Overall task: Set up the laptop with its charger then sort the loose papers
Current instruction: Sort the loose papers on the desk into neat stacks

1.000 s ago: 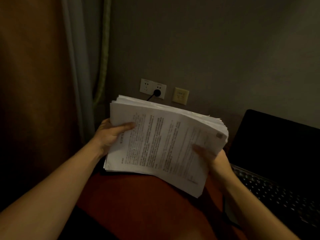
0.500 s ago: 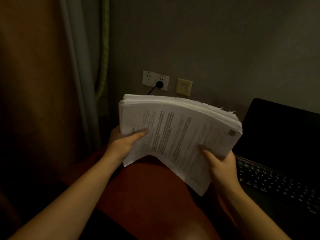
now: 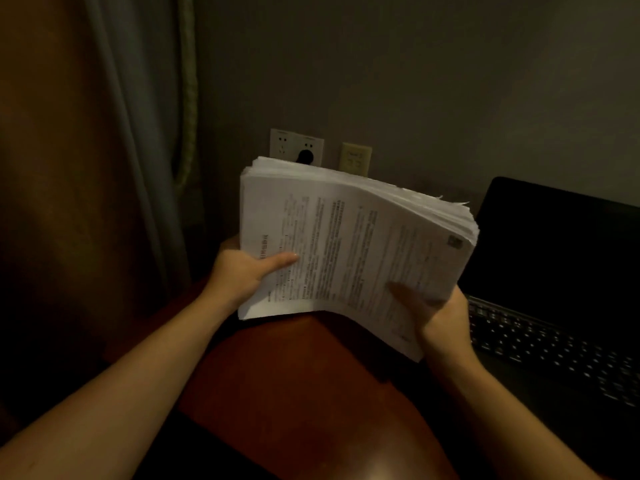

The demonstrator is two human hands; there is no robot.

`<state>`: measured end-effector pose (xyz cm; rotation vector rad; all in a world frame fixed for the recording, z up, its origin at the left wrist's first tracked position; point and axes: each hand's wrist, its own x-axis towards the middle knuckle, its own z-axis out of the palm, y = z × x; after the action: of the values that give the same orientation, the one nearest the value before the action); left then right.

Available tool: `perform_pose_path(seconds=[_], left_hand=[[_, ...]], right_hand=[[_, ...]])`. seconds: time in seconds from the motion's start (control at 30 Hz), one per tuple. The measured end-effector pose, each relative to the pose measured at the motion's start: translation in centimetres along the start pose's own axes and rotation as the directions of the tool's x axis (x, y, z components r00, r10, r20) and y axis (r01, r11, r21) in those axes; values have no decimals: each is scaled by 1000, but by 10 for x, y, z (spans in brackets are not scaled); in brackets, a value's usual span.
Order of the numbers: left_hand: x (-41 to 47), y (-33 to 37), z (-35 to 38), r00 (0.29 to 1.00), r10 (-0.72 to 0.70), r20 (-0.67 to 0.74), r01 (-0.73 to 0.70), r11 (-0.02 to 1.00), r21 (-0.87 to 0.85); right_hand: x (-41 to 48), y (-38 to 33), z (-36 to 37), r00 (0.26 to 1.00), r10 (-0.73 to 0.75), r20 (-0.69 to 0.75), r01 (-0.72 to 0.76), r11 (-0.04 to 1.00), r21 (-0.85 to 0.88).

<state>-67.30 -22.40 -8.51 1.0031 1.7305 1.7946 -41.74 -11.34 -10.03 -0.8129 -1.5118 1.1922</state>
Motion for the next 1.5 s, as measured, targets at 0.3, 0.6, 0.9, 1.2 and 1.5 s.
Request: perform_pose_path(seconds=[0.3,0.6,0.9,1.2,1.5], left_hand=[[10,2,-11,994,-36,104,52,987,-151],[28,41,2,987,85,139,-52,973,-224],[22,30,5,997,-35,72,51,971,-235],[37,74,-7,986,72,151,-63,996,-66],[48,160,-6,921,174,349,-265,935,235]], right_hand=[[16,-19,-17,991,-29,129,29,1000,1],[28,-57,-11,981,-138,134,130,989,66],[36,-47,-4,990,-133,-52,134,991,6],[76,-111,-42,974,48,221,57,894,-444],[83,-158,11,853,-65,517,394,730,-559]])
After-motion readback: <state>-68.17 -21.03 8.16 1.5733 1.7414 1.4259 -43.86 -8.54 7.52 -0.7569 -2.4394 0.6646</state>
